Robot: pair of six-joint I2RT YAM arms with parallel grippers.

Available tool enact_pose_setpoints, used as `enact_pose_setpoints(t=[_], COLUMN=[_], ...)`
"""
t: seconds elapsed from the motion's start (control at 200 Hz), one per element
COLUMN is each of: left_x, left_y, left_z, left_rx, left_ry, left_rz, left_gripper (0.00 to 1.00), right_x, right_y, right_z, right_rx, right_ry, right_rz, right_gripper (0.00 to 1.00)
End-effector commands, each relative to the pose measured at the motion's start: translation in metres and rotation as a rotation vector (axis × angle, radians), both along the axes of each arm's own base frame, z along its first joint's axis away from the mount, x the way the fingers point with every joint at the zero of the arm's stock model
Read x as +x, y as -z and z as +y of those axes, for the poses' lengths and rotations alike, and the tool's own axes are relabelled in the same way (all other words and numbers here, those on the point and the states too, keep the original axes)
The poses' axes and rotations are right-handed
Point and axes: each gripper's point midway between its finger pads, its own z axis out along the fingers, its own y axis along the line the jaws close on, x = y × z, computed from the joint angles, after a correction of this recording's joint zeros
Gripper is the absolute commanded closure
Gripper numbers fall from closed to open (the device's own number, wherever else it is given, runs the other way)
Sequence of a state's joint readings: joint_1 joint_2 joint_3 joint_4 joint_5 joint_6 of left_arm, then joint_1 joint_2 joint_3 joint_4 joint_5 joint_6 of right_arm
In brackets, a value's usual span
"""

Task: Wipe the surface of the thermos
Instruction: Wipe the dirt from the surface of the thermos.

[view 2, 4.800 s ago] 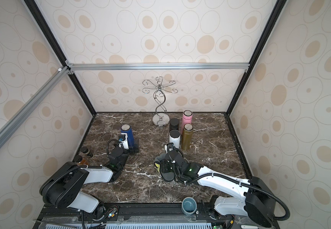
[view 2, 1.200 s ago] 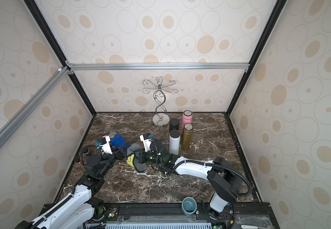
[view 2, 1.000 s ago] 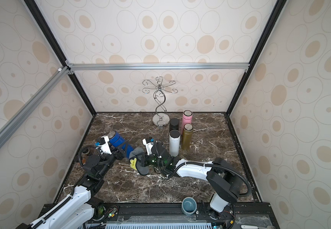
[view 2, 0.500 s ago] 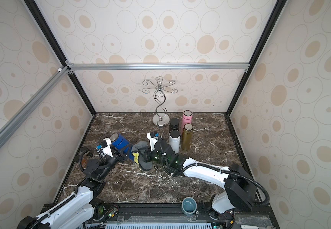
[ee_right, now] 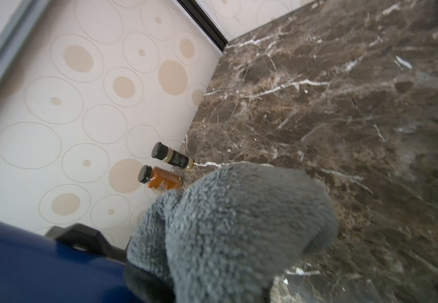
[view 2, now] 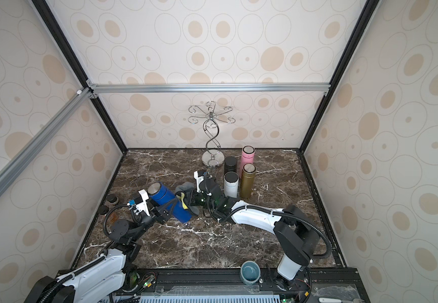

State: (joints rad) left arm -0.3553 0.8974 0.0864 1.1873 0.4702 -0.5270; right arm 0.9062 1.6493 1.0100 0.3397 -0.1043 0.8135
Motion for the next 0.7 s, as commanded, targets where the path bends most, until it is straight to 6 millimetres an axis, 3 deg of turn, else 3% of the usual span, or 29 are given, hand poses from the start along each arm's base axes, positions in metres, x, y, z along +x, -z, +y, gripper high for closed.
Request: enact_pose_setpoints(t=[0.0,0.09,0.175,0.455,0.59,0.695], left_x=[-0.010,-0.009,-0.007,0.003,0.013,0.013], left_y=[-0.040,-0.036,-0.032,-0.002,0.008,0.015], left_z=[0.002,0.001,0.000,0.004,0.005,0.004], left_rx=[-0.027,-0.021,-0.016,0.043,0.076,0.081], left_ry=[-0.005,0.000,0.004,-0.057,-0.091,-0.086], left_rz=[-0.163,-0.159,-0.149,-0.090,-0.071,-0.061], left_gripper=[1.00,1.00,1.00,1.00,1.00,1.00], right_x=[-0.031,-0.042,-0.047,-0.032,-0.028,-0.025], right_y=[0.024,0.043,0.047,0.012,-0.001,-0.023], right_z=[0.001,-0.010,-0.020,-0.038,-0.038,-0.034], right_rx=[-0.014,-0.064,-0.075,-0.151,-0.138,-0.088], right_ry=[-0.048,-0.043,-0.027,0.042,0.056,0.055], right_rz=[0.078,0.107,0.112,-0.027,-0.061,-0.119], right_gripper=[1.00,1.00,1.00,1.00,1.00,1.00])
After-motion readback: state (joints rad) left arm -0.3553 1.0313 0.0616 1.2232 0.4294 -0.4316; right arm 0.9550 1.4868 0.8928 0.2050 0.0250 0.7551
